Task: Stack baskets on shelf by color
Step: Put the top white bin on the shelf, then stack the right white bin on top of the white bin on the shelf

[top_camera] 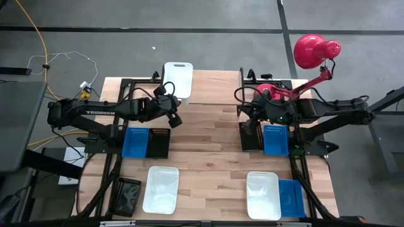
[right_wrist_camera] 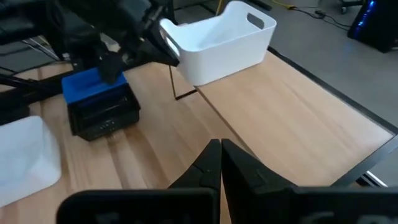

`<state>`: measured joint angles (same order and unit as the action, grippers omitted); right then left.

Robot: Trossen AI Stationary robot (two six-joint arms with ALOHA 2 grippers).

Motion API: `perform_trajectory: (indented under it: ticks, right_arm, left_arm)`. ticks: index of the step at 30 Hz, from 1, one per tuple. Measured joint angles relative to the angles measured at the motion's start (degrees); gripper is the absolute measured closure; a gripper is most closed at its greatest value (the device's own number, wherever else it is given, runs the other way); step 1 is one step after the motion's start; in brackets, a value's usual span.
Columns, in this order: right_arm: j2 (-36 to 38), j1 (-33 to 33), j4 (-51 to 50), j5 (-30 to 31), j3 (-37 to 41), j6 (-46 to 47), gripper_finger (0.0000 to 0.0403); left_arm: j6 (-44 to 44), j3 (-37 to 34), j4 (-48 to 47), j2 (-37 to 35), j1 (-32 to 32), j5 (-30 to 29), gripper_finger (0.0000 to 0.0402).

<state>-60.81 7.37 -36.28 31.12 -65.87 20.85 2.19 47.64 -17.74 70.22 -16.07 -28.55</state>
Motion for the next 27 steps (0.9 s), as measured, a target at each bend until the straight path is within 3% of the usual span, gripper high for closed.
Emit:
perform_trajectory:
  ticks: [5,8,12,21,27]
  right_arm:
    - [1.1,0.2,1.7,-5.7,0.0,1.9,0.0403]
    - [1.3,0.2,2.0,-12.4,-0.1,6.3,0.0402]
    - [0.9,1.6,-0.2,-22.5,-0.1,12.3,0.0387]
    - [-4.3,15.0,-18.8,-35.4,-0.1,25.9,0.0276]
    - [-11.7,26.1,-24.8,-35.8,0.0,29.0,0.0214]
  left_arm:
    - [-1.0,2.7,-0.3,-1.8,2.0,2.9,0.0401]
    - [-3.2,4.7,-0.7,-4.2,4.5,7.5,0.0401]
    - [-8.6,6.4,-0.7,-9.2,9.4,9.2,0.0401]
    - [-20.2,6.6,-0.4,-19.7,18.1,8.1,0.0401]
    - [-20.7,6.6,-0.4,-22.1,19.2,6.9,0.0401]
